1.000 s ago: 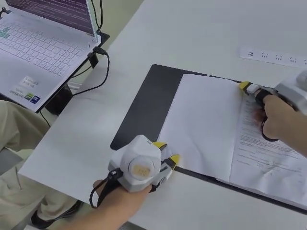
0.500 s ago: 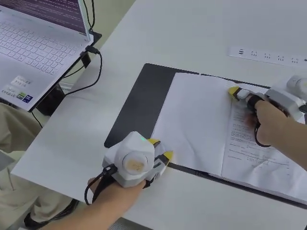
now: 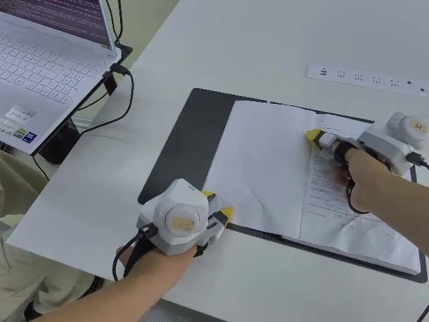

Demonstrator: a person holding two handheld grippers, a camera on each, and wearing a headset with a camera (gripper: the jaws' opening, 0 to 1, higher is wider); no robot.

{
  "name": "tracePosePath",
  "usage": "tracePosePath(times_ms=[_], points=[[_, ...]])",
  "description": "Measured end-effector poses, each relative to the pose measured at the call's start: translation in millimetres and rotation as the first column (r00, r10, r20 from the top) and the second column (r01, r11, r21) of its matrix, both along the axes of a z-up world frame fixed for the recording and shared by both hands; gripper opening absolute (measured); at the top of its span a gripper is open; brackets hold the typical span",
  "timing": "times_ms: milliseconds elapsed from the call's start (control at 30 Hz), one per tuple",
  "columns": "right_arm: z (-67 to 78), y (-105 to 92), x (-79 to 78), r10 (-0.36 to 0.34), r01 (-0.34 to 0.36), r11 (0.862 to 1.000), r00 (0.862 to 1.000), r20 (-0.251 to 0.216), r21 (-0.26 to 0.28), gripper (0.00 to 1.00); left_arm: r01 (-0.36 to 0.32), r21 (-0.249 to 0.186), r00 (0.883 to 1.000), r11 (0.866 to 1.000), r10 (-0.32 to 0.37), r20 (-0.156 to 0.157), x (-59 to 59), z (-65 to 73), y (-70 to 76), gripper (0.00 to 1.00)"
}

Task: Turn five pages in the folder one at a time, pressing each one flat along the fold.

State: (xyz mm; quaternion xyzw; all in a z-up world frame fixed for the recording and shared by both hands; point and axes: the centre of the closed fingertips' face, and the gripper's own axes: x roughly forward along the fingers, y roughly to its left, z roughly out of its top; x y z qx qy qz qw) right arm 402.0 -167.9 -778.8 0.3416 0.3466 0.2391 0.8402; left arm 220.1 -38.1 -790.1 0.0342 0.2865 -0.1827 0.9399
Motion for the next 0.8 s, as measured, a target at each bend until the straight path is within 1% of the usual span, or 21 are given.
tracePosePath(times_ms=[400,567,800], points=[[2.0,1.2,-25.7,0.035,-0.035,0.999,0.999,-0.001,-0.002,0.00,0.003,0.004,1.000,1.000,-0.003,-0.001,0.4,-0.9,0.0,0.23],[3.1,1.7,-38.1,0.038,-0.038,0.999,0.999,-0.003,0.003,0.00,0.004,0.006,1.000,1.000,-0.004,-0.004,0.4,-0.9,-0.3,0.23],[2.8,0.8,-48.5,0.046,-0.046,0.999,0.999,-0.014,0.010,0.00,0.007,0.009,1.000,1.000,-0.007,-0.003,1.0,-2.2,-0.1,0.23]])
